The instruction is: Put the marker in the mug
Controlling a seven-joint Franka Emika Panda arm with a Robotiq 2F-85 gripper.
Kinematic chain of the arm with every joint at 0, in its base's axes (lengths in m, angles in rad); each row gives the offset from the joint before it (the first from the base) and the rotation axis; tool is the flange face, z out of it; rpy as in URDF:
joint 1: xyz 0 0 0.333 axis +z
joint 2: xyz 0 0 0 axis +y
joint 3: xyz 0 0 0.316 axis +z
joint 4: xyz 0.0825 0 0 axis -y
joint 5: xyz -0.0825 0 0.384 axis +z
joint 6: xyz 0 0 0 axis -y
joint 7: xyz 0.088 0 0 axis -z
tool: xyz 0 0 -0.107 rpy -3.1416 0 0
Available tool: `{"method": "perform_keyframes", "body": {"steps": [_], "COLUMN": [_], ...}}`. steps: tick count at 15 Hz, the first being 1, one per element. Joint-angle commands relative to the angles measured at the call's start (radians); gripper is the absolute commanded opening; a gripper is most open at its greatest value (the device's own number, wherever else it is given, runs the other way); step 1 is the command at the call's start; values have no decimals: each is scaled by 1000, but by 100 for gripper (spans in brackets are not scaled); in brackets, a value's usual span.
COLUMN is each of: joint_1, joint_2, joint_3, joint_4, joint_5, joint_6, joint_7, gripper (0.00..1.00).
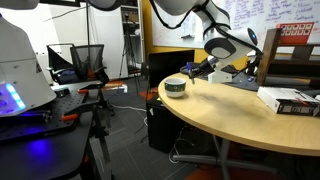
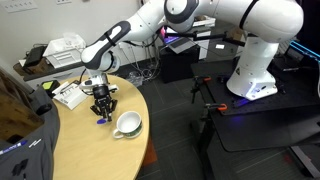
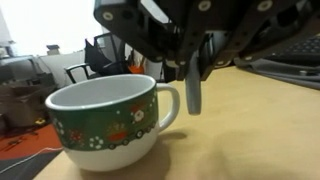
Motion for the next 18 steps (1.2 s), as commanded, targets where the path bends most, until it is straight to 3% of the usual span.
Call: {"method": "perform_keyframes", "body": {"steps": [1,2,3,4,5,9,18], "joint_1": [-128,-159,-138,-141,-80,-95,-95], "joint_2": [-112,-132,-188,-221,-153,-214,-214], "joint_3": [73,90,27,14,-18,-39,-40], "joint_4": [-254,-306,-344,-384,-242,-327,-331], "joint_5": [81,101,199,226,228,271,271], "joint_6": [47,55,47,77,-17,15,20], "joint_7": [-32,-22,-48,-41,-47,-56,-56], "gripper": [5,5,5,5,19,19,19]}}
